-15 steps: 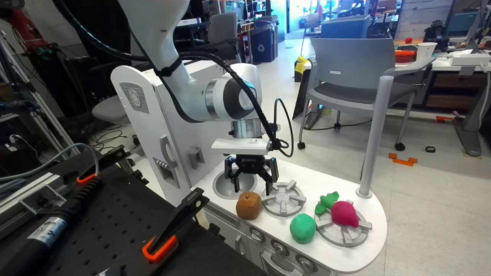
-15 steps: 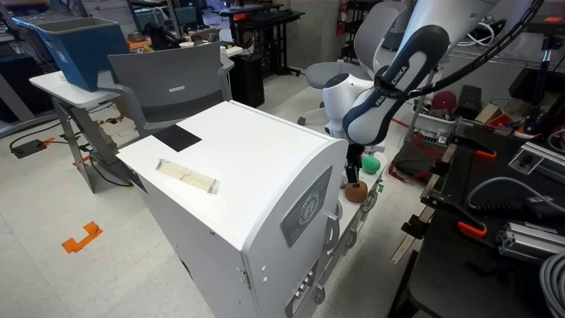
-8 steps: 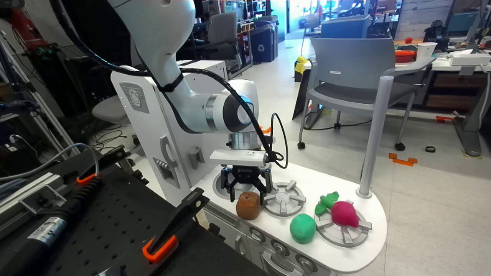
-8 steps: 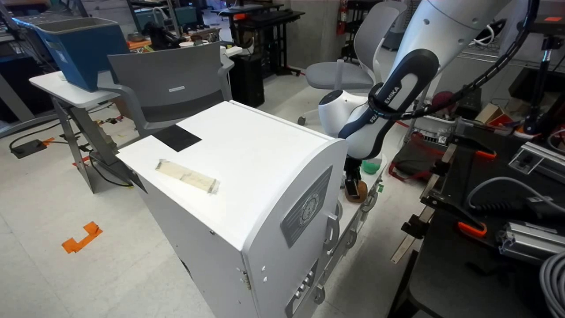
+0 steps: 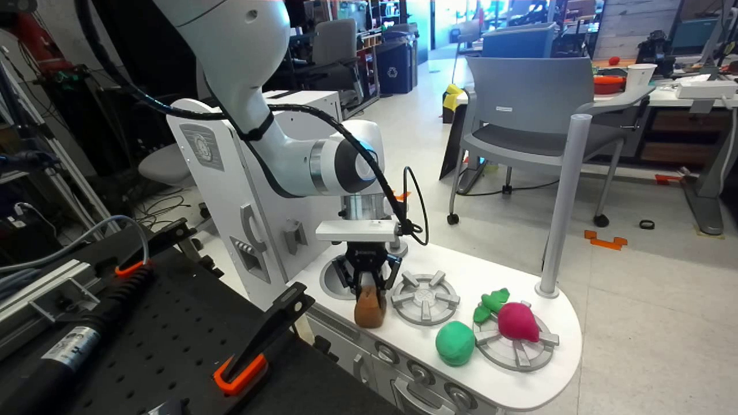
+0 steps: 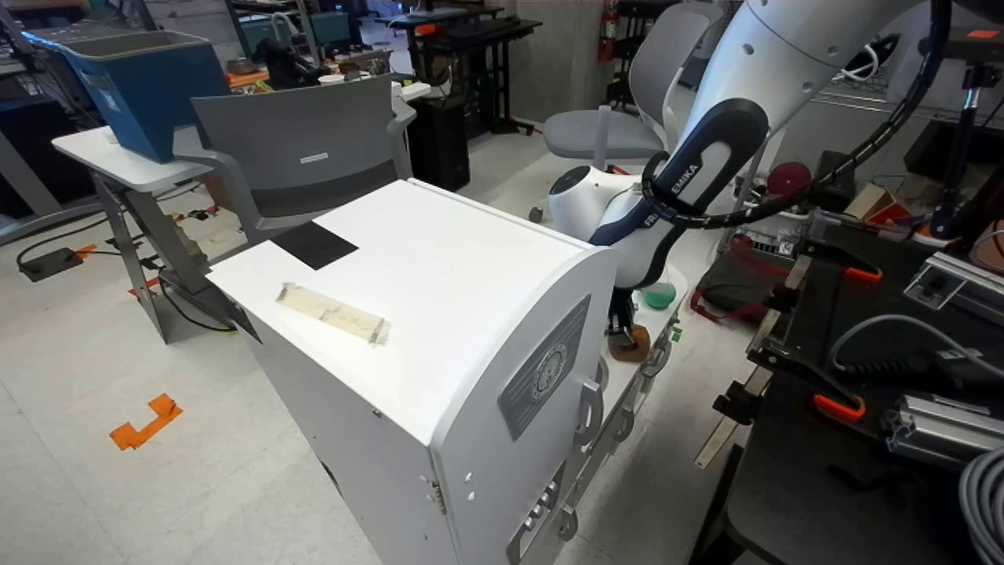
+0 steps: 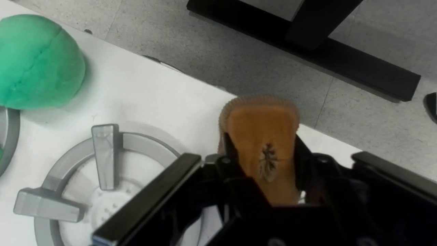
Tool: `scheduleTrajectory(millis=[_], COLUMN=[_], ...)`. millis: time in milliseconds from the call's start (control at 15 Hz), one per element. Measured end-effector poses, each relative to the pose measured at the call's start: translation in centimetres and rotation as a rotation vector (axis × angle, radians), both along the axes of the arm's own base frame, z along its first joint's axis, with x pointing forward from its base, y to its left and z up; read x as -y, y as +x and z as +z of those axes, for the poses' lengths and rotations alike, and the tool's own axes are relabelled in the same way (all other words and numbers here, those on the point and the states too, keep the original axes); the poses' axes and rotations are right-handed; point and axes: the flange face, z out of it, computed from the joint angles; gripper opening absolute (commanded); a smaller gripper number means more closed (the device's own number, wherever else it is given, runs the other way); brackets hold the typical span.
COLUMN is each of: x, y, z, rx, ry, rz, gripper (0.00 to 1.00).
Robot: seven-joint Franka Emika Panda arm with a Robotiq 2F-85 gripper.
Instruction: Put the brown toy fruit in the sink
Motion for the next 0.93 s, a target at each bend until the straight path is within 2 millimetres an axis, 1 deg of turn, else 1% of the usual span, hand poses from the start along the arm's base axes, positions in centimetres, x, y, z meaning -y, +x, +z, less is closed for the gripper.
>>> scheduleTrajectory(millis=[67,133,267,333,467,800,933], x=[-0.4,-0.9,-2.1,-2.7,-3.8,-5.7,-6.4], y=[0.2,0.4,0.9,1.1,1.4,2.3,2.3], z=[0.1,0.3,0.6,0.7,0.9,1.3,1.1], rx=[0.005,0.015,0.038,0.046,0.064,0.129,0.161], ry=[0.002,0.005,0.005,0.002,-0.008,-0.003,0.017], rz=[0.032,0.074,0.175,0.224,0.325,0.567,0.663], gripper=[0.05,0.07,0.05,0.06,0.06,0.06,0.06])
